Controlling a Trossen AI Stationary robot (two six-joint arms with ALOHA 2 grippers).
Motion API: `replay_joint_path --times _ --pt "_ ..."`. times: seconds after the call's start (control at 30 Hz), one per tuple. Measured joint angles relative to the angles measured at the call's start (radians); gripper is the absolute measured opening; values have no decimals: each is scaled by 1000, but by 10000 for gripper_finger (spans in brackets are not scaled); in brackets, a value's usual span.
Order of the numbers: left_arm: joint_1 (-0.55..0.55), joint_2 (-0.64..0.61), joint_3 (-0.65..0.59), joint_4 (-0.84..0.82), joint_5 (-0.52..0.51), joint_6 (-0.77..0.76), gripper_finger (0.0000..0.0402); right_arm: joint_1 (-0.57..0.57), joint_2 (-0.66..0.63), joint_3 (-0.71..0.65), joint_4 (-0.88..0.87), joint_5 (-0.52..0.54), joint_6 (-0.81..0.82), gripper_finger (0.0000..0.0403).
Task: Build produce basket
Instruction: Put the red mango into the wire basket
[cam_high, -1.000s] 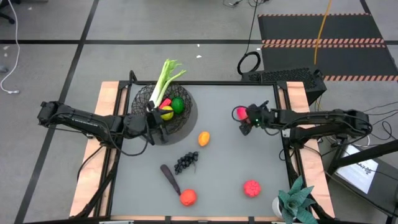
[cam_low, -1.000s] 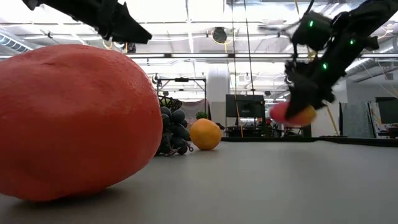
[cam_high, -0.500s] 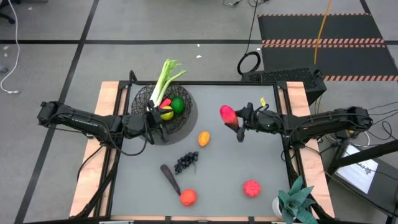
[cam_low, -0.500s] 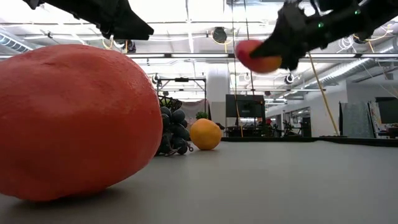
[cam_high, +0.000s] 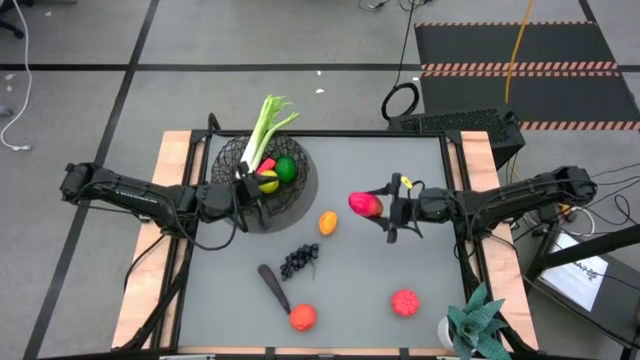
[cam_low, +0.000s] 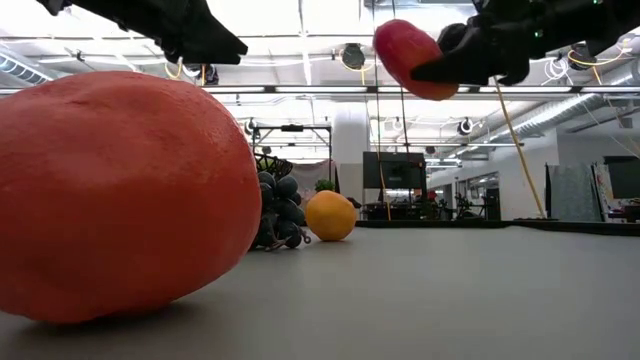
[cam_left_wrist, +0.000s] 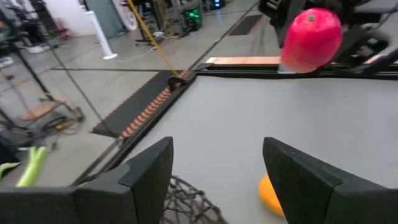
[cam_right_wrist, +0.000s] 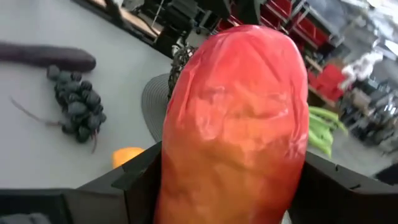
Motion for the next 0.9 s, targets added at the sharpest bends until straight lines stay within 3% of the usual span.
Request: replay_joint_path --times 0.3,0.9 --pt "-3 0 0 0 114 -17 248 32 0 0 0 0 -128 269" --pt "-6 0 0 8 116 -16 248 -6 0 0 97 3 252 270"
